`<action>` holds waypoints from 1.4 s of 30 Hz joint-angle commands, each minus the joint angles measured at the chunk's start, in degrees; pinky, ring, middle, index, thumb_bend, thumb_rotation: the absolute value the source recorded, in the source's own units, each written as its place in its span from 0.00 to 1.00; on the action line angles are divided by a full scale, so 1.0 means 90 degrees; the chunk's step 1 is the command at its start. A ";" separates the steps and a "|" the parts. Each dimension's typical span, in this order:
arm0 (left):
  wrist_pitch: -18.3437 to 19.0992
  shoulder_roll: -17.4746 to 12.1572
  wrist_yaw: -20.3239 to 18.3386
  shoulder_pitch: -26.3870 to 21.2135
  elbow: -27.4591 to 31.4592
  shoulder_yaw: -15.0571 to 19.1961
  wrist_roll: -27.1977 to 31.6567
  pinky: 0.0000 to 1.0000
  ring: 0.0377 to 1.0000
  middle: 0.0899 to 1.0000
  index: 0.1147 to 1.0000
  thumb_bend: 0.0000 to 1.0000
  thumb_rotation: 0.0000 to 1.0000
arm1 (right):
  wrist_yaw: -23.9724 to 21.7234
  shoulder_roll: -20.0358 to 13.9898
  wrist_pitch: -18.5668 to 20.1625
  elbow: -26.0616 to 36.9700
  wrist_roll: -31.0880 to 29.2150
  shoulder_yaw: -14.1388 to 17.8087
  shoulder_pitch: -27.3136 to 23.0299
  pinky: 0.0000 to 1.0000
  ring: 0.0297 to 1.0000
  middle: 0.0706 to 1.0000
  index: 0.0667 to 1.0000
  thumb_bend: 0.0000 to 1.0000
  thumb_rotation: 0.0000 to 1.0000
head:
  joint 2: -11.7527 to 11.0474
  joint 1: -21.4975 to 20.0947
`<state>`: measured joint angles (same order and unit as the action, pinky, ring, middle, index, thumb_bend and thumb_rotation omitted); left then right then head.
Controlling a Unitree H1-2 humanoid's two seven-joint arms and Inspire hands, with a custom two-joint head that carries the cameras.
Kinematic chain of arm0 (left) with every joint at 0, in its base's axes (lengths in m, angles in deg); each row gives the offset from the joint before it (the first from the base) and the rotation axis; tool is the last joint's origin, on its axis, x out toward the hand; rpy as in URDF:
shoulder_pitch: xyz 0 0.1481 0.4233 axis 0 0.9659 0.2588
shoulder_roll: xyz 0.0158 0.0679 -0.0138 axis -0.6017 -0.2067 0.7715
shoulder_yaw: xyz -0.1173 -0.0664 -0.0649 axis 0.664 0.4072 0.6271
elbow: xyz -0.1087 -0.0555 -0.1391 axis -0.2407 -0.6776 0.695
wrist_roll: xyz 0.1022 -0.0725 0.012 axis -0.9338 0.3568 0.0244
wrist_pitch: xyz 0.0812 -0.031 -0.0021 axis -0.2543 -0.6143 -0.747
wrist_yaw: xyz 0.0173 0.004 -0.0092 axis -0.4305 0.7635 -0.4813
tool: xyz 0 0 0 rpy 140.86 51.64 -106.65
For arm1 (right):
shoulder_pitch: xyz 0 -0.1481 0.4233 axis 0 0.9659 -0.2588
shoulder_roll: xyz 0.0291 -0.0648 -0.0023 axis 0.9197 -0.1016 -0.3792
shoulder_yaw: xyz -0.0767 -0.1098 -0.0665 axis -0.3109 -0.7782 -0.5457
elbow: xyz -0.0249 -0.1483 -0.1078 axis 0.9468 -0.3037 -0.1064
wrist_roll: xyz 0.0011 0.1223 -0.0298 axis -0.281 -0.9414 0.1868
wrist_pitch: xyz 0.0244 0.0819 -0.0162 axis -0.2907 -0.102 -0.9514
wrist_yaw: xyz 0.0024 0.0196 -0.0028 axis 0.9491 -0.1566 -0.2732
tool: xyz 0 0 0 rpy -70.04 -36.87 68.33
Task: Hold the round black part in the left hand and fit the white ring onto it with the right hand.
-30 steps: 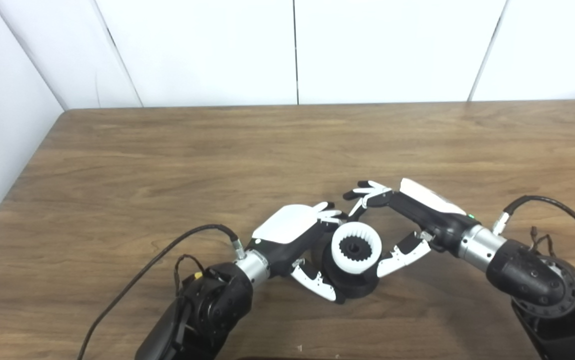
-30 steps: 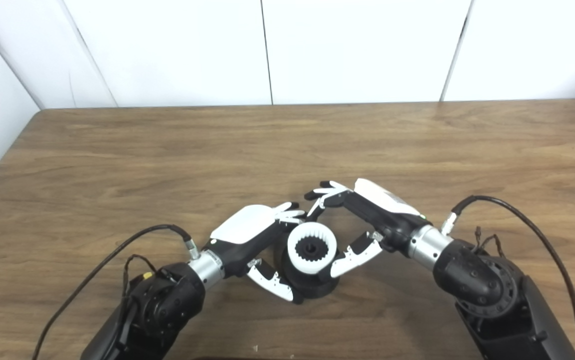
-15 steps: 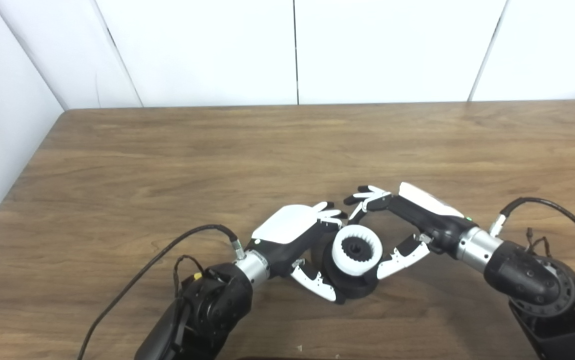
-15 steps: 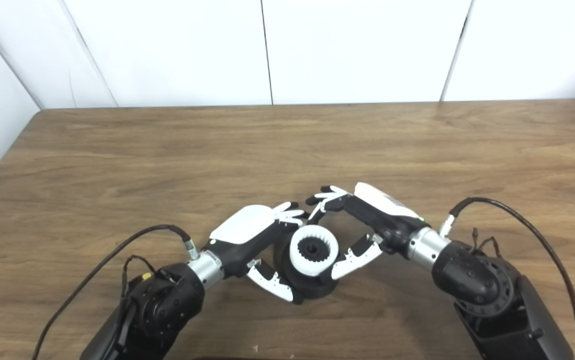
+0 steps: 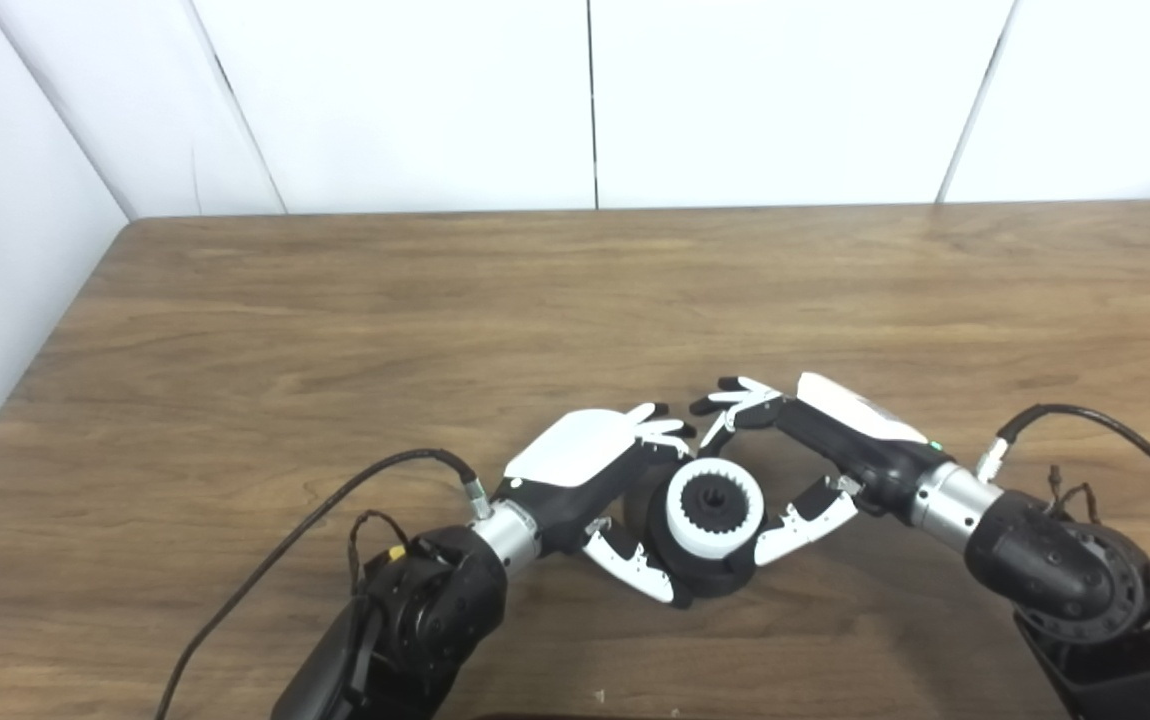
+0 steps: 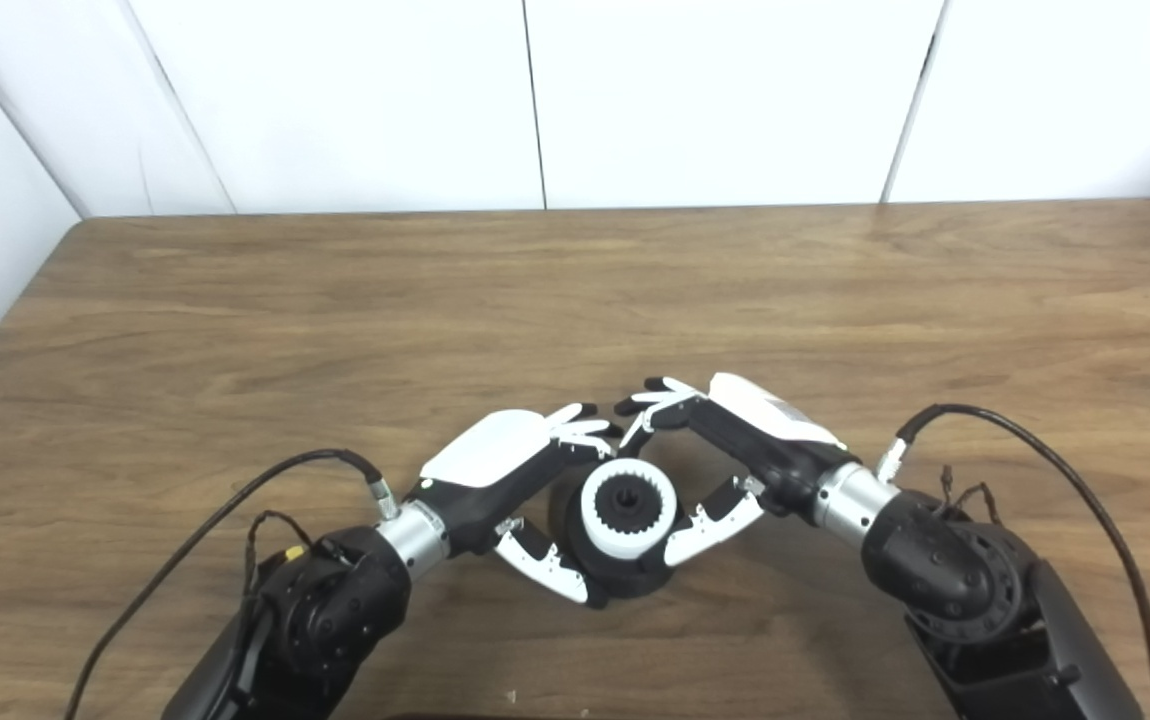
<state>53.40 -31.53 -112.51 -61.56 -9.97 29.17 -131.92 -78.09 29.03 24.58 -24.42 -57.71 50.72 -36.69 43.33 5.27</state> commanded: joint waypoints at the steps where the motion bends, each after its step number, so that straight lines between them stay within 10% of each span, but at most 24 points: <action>1: 0.0045 -0.0039 -0.0009 -0.0069 0.0058 0.0040 -0.0049 0.92 1.00 0.92 0.58 0.80 0.28 | 0.0110 -0.0056 -0.0222 -0.0004 0.0166 -0.0010 -0.0124 0.87 0.98 0.87 0.46 0.52 0.17 | 0.0011 0.0005; 9: 0.0179 -0.0052 -0.0099 -0.0087 0.0097 0.0025 -0.0122 0.92 1.00 0.91 0.69 0.92 0.29 | 0.0145 -0.0043 -0.0293 -0.0038 0.0170 0.0047 -0.0121 0.86 0.96 0.87 0.70 0.86 0.44 | 0.0007 0.0016; 23: 0.0143 -0.0044 -0.0013 -0.0100 0.0152 0.0286 -0.0041 0.91 0.98 0.92 0.92 1.00 0.30 | 0.0128 0.0031 -0.0026 0.0045 0.0022 0.0332 -0.0140 0.85 0.97 0.89 0.75 0.89 0.47 | -0.0010 0.0038; 42: 0.0609 -0.0411 -0.0199 -0.0076 0.0585 0.1170 0.0459 0.86 0.98 0.99 1.00 1.00 0.40 | 0.0489 0.0260 0.0129 0.0018 -0.0003 0.0832 -0.0086 0.88 0.95 0.91 0.83 0.88 0.52 | -0.0064 0.0050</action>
<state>59.26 -34.32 -115.37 -61.21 -6.94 38.50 -128.77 -75.42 31.03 26.05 -25.49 -57.25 57.38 -36.13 42.71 5.71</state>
